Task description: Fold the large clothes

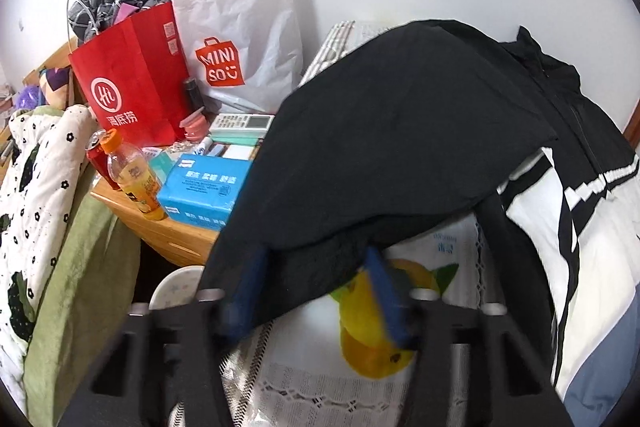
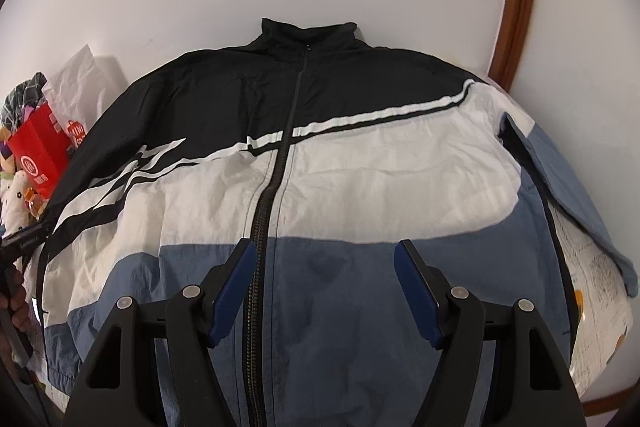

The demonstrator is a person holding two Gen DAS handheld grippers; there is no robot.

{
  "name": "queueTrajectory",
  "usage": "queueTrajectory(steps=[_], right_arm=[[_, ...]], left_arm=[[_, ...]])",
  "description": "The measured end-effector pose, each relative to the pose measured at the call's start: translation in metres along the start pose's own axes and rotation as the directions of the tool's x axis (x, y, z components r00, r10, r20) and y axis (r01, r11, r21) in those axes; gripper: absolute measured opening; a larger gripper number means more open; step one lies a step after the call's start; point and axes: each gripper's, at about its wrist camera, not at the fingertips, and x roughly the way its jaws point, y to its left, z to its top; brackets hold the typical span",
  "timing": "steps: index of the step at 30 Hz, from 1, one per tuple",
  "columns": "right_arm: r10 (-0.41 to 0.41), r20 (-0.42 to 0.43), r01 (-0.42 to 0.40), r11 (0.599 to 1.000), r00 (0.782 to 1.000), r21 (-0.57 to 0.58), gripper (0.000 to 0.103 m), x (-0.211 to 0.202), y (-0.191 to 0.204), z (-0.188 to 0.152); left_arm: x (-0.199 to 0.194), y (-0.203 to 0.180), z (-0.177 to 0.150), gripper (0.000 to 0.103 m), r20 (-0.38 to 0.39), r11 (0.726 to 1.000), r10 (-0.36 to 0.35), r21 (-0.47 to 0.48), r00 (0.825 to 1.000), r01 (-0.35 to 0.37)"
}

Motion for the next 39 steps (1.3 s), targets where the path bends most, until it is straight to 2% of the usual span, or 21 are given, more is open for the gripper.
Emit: queueTrajectory(steps=[2, 5, 12, 18, 25, 29, 32, 39], right_arm=[[0.016, 0.005, -0.016, 1.0, 1.0, -0.004, 0.071, 0.0, -0.001, 0.005], [0.035, 0.009, -0.035, 0.999, 0.999, -0.011, 0.071, -0.001, -0.003, 0.013], [0.067, 0.053, -0.065, 0.997, 0.996, -0.04, 0.071, -0.013, -0.013, 0.033], [0.08, 0.08, -0.075, 0.995, 0.994, -0.063, 0.071, -0.019, -0.028, 0.048], [0.046, 0.083, -0.042, 0.998, 0.995, -0.047, 0.071, -0.012, -0.067, 0.062], [0.015, 0.088, -0.012, 0.999, 0.996, -0.032, 0.071, -0.006, -0.095, 0.064], [-0.005, 0.082, 0.006, 1.0, 0.997, -0.01, 0.071, 0.001, -0.116, 0.063], [-0.04, 0.039, 0.039, 0.999, 0.998, 0.028, 0.071, 0.018, -0.153, 0.048]], left_arm=[[0.0, 0.002, 0.004, 0.016, -0.008, 1.0, -0.007, -0.007, 1.0, 0.007], [-0.008, 0.006, 0.013, 0.01, -0.003, 0.999, -0.019, -0.038, 1.0, 0.019], [-0.054, -0.005, 0.044, 0.008, 0.087, 0.999, -0.011, -0.05, 0.996, 0.015], [-0.091, -0.048, 0.075, 0.008, 0.179, 0.999, -0.051, 0.004, 0.983, 0.051], [-0.111, -0.12, 0.108, 0.008, 0.237, 0.983, -0.175, 0.091, 0.956, 0.158], [-0.108, -0.166, 0.114, 0.008, 0.228, 0.964, -0.245, 0.158, 0.942, 0.213], [-0.098, -0.203, 0.114, 0.008, 0.187, 0.944, -0.297, 0.209, 0.937, 0.257], [-0.072, -0.266, 0.094, 0.008, 0.064, 0.913, -0.321, 0.285, 0.945, 0.291]])
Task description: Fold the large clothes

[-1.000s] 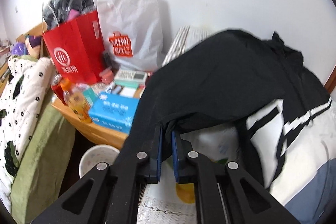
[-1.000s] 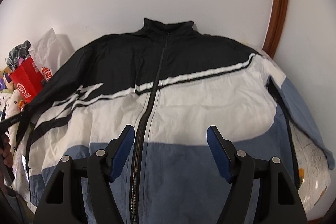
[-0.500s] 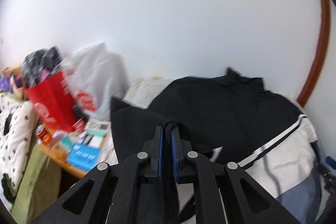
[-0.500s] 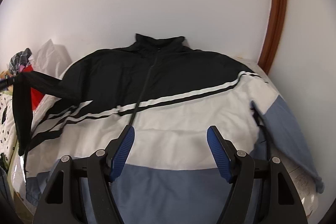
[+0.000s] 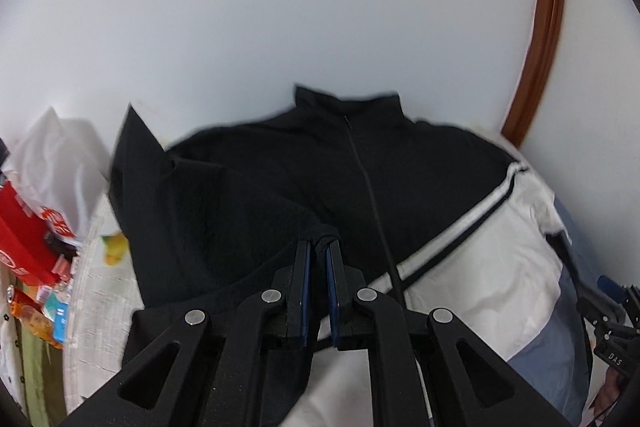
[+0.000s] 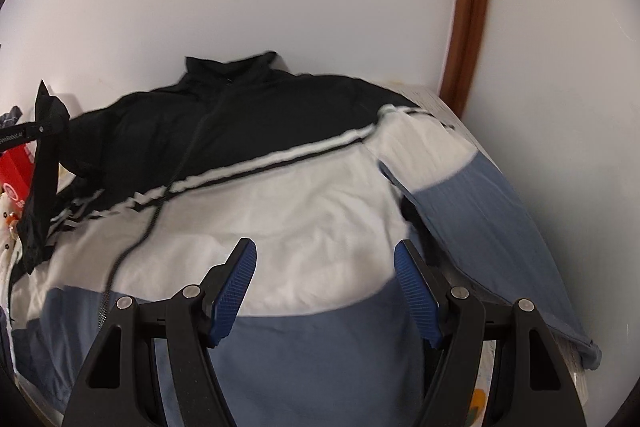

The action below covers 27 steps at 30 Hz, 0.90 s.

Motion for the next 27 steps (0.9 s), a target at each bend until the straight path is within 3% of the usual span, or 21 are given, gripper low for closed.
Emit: queueTrajectory(steps=[6, 9, 10, 11, 19, 27], right_arm=[[-0.026, -0.02, 0.026, 1.0, 0.999, -0.003, 0.071, 0.002, -0.017, -0.01], [-0.026, -0.016, 0.026, 1.0, 1.0, -0.001, 0.071, -0.002, -0.019, -0.012], [-0.025, -0.013, 0.025, 1.0, 1.0, 0.001, 0.071, -0.004, -0.018, -0.013], [-0.022, -0.011, 0.022, 1.0, 1.0, 0.001, 0.071, -0.006, -0.018, -0.013], [0.004, 0.027, -0.003, 0.999, 1.0, -0.044, 0.071, -0.034, 0.009, -0.014], [0.064, 0.047, -0.059, 0.992, 0.997, -0.11, 0.07, -0.041, 0.057, 0.0]], left_arm=[[0.014, -0.012, -0.008, 0.011, -0.076, 1.0, -0.017, -0.006, 0.997, 0.016], [0.008, -0.016, -0.011, 0.036, -0.087, 0.999, -0.046, 0.003, 0.995, 0.047], [0.001, -0.018, -0.013, 0.054, -0.073, 0.999, -0.035, 0.005, 0.997, 0.036], [-0.004, -0.019, -0.014, 0.064, -0.057, 1.0, -0.025, 0.007, 0.998, 0.025], [-0.055, -0.012, -0.027, 0.064, 0.016, 1.0, -0.011, 0.01, 1.0, 0.011], [-0.091, 0.039, -0.049, 0.068, 0.04, 0.998, 0.036, -0.057, 0.999, -0.034]])
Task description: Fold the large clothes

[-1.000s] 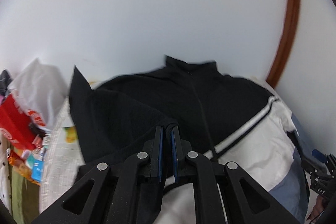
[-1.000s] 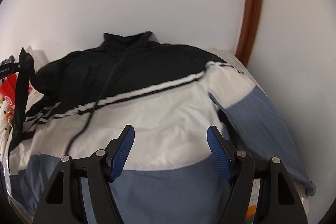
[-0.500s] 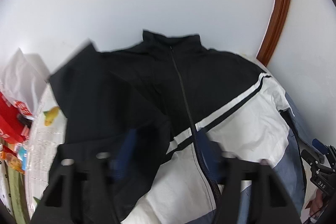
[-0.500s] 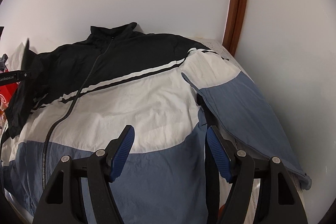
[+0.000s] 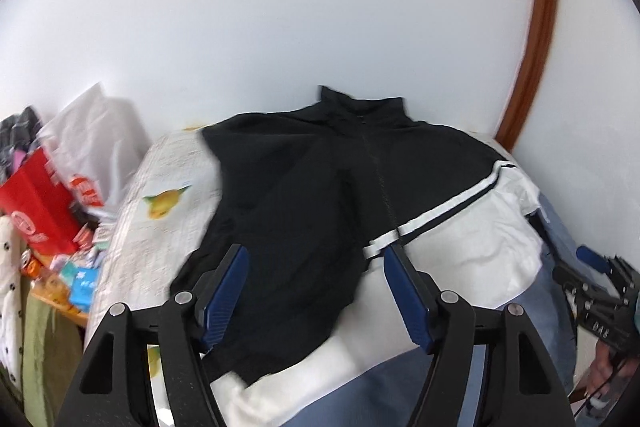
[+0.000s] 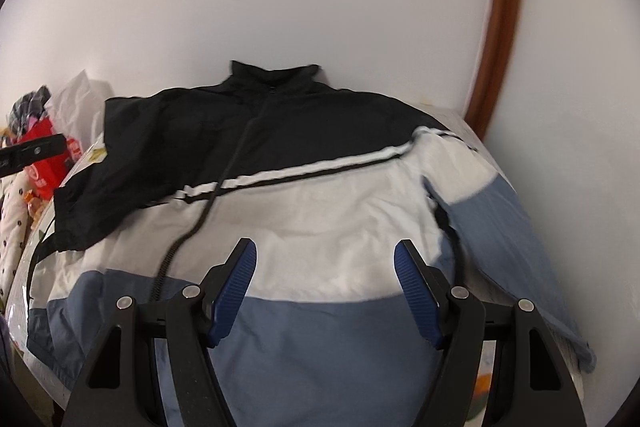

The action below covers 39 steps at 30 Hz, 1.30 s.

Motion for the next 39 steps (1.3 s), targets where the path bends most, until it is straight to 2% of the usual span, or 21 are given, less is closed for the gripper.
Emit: queueTrajectory(steps=[2, 7, 11, 14, 16, 22, 25, 27, 30, 31, 32, 33, 34, 35, 36, 38, 39], right_arm=[[0.018, 0.004, -0.018, 0.999, 1.0, -0.036, 0.064, 0.003, 0.016, 0.007], [0.115, 0.016, -0.113, 0.987, 0.993, -0.11, 0.064, 0.017, 0.061, 0.028], [0.21, -0.001, -0.208, 0.969, 0.978, -0.134, 0.069, 0.039, 0.095, 0.048], [0.27, -0.018, -0.27, 0.95, 0.963, -0.159, 0.072, 0.06, 0.122, 0.062], [0.29, -0.024, -0.29, 0.94, 0.957, -0.178, 0.072, 0.077, 0.139, 0.071], [0.395, -0.088, -0.405, 0.896, 0.914, -0.181, 0.073, 0.134, 0.178, 0.102], [0.403, -0.106, -0.416, 0.891, 0.909, -0.182, 0.073, 0.162, 0.193, 0.112], [0.421, -0.127, -0.438, 0.884, 0.898, -0.162, 0.073, 0.181, 0.199, 0.118], [0.472, -0.159, -0.492, 0.863, 0.867, -0.118, 0.071, 0.209, 0.207, 0.127], [0.492, -0.168, -0.511, 0.853, 0.854, -0.105, 0.069, 0.216, 0.208, 0.128], [0.518, -0.179, -0.539, 0.838, 0.836, -0.089, 0.053, 0.221, 0.21, 0.13], [0.542, -0.193, -0.563, 0.823, 0.818, -0.075, 0.032, 0.225, 0.212, 0.13], [0.557, -0.207, -0.58, 0.812, 0.804, -0.066, 0.021, 0.228, 0.214, 0.132], [0.575, -0.211, -0.599, 0.798, 0.791, -0.068, 0.005, 0.227, 0.215, 0.133], [0.584, -0.2, -0.608, 0.79, 0.786, -0.079, 0.005, 0.222, 0.215, 0.134], [0.563, -0.138, -0.578, 0.807, 0.815, -0.123, 0.004, 0.206, 0.206, 0.139], [0.535, -0.1, -0.544, 0.827, 0.839, -0.141, 0.004, 0.196, 0.197, 0.143]], left_arm=[[-0.004, 0.021, -0.009, 0.069, -0.003, 0.999, 0.024, -0.03, 1.0, -0.024], [-0.007, 0.078, -0.036, 0.073, -0.044, 0.988, 0.075, -0.134, 0.996, -0.08], [0.001, 0.111, -0.061, 0.073, -0.089, 0.979, 0.08, -0.181, 0.993, -0.095], [0.008, 0.129, -0.08, 0.073, -0.107, 0.976, 0.052, -0.207, 0.993, -0.074], [0.012, 0.137, -0.091, 0.073, -0.103, 0.975, 0.037, -0.214, 0.994, -0.058], [0.031, 0.143, -0.112, 0.074, -0.108, 0.975, -0.062, -0.219, 0.992, 0.037], [0.039, 0.137, -0.115, 0.074, -0.112, 0.978, -0.095, -0.198, 0.989, 0.072], [0.045, 0.134, -0.116, 0.074, -0.122, 0.977, -0.104, -0.198, 0.987, 0.078], [0.053, 0.127, -0.118, 0.074, -0.133, 0.985, -0.052, -0.168, 0.99, 0.029], [0.056, 0.124, -0.118, 0.074, -0.136, 0.988, -0.038, -0.155, 0.99, 0.017], [0.058, 0.123, -0.118, 0.074, -0.144, 0.988, -0.038, -0.153, 0.989, 0.016], [0.059, 0.123, -0.118, 0.074, -0.153, 0.988, -0.038, -0.154, 0.987, 0.014], [0.061, 0.123, -0.118, 0.074, -0.162, 0.988, -0.036, -0.155, 0.986, 0.011], [0.061, 0.122, -0.118, 0.074, -0.164, 0.988, -0.033, -0.152, 0.986, 0.007], [0.062, 0.121, -0.117, 0.074, -0.165, 0.989, -0.026, -0.146, 0.986, 0.002], [0.064, 0.12, -0.116, 0.074, -0.174, 0.991, -0.004, -0.131, 0.985, -0.019], [0.065, 0.119, -0.116, 0.074, -0.179, 0.991, 0.002, -0.129, 0.984, -0.026]])
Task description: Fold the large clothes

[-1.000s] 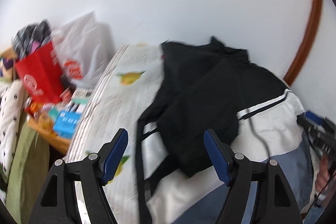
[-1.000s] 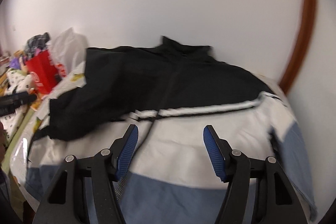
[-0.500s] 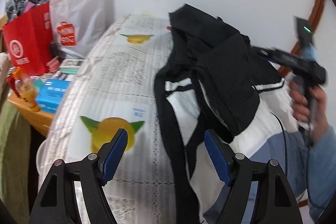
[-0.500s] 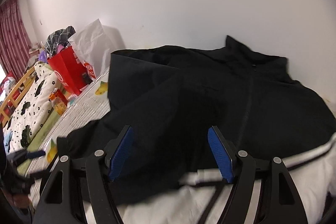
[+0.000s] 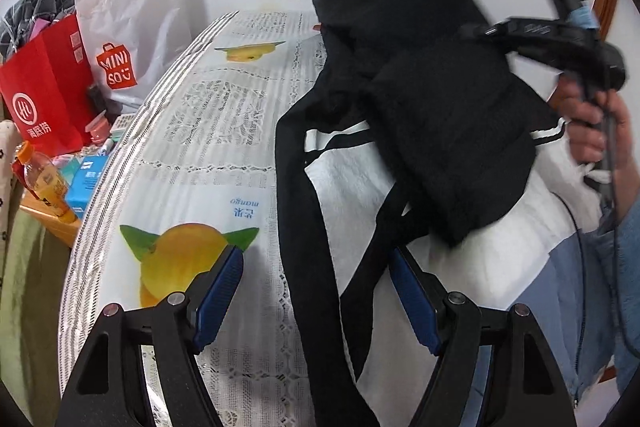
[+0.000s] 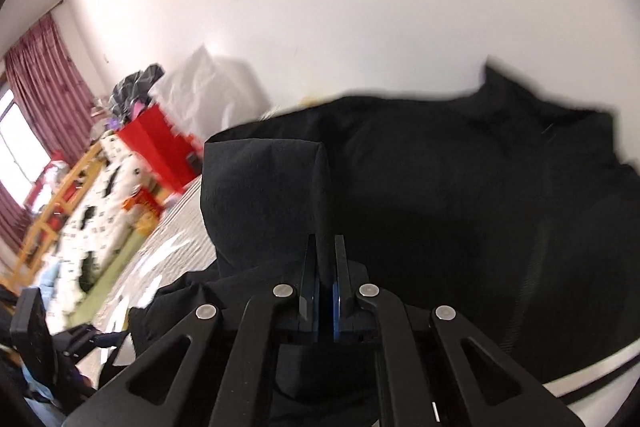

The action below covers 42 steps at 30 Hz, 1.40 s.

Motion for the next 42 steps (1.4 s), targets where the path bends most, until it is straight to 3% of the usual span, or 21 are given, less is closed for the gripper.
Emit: queueTrajectory(steps=[4, 10, 13, 15, 16, 18, 20, 24, 26, 29, 34, 35, 38, 41, 42], right_arm=[[-0.158, 0.043, 0.157, 0.987, 0.987, 0.011, 0.004, -0.029, -0.019, 0.006], [-0.35, -0.07, 0.356, 0.93, 0.934, 0.091, 0.007, -0.014, -0.066, -0.006], [-0.452, -0.122, 0.461, 0.885, 0.884, 0.059, 0.015, -0.009, -0.072, -0.017], [-0.472, -0.118, 0.479, 0.877, 0.874, 0.04, 0.031, -0.015, -0.065, -0.022], [-0.461, -0.107, 0.466, 0.885, 0.881, 0.023, 0.037, -0.019, -0.054, -0.025], [-0.428, -0.08, 0.429, 0.903, 0.9, -0.005, 0.062, -0.03, -0.033, -0.03], [-0.364, -0.045, 0.362, 0.931, 0.93, -0.045, 0.074, -0.038, -0.001, -0.035], [-0.19, -0.073, 0.183, 0.978, 0.979, -0.096, 0.082, -0.027, 0.048, -0.044], [-0.156, -0.11, 0.142, 0.982, 0.982, -0.126, 0.082, -0.008, 0.071, -0.051], [-0.192, -0.16, 0.164, 0.971, 0.968, -0.173, 0.082, 0.028, 0.091, -0.059], [-0.362, -0.191, 0.323, 0.924, 0.913, -0.204, 0.08, 0.071, 0.087, -0.067], [-0.369, -0.194, 0.333, 0.922, 0.909, -0.197, 0.073, 0.072, 0.085, -0.067], [-0.277, -0.183, 0.249, 0.955, 0.943, -0.162, 0.03, 0.055, 0.086, -0.061], [-0.219, -0.14, 0.196, 0.968, 0.966, -0.159, 0.01, 0.024, 0.081, -0.051], [-0.196, -0.132, 0.178, 0.974, 0.972, -0.138, 0.008, 0.013, 0.074, -0.048]], left_arm=[[0.001, -0.002, -0.001, 0.074, -0.01, 1.0, 0.018, 0.013, 1.0, -0.018], [-0.005, -0.001, 0.0, 0.074, -0.005, 1.0, 0.027, -0.005, 1.0, -0.027], [-0.012, 0.002, 0.001, 0.074, 0.015, 0.999, 0.038, -0.02, 0.999, -0.038], [-0.018, 0.004, 0.002, 0.074, 0.03, 0.999, 0.038, -0.031, 0.999, -0.037], [-0.02, 0.005, 0.001, 0.074, 0.036, 0.999, 0.04, -0.033, 0.999, -0.039], [-0.026, 0.007, 0.002, 0.074, 0.046, 0.998, 0.041, -0.041, 0.998, -0.039], [-0.031, 0.009, 0.003, 0.074, 0.057, 0.998, 0.037, -0.052, 0.998, -0.034], [-0.037, 0.011, 0.001, 0.074, 0.065, 0.997, 0.026, -0.068, 0.998, -0.021], [-0.039, 0.011, -0.001, 0.074, 0.063, 0.997, 0.025, -0.07, 0.998, -0.02], [-0.039, 0.011, -0.005, 0.074, 0.053, 0.997, 0.014, -0.071, 0.998, -0.01], [-0.033, 0.005, -0.011, 0.074, 0.029, 0.999, 0.011, -0.049, 1.0, -0.01], [-0.031, 0.004, -0.013, 0.074, 0.024, 0.999, 0.013, -0.043, 1.0, -0.012], [-0.027, 0.005, -0.014, 0.074, 0.015, 0.999, 0.021, -0.048, 1.0, -0.02], [-0.027, 0.006, -0.011, 0.074, 0.016, 0.998, 0.02, -0.068, 1.0, -0.019], [-0.028, 0.005, -0.01, 0.074, 0.019, 0.997, 0.021, -0.071, 1.0, -0.019]])
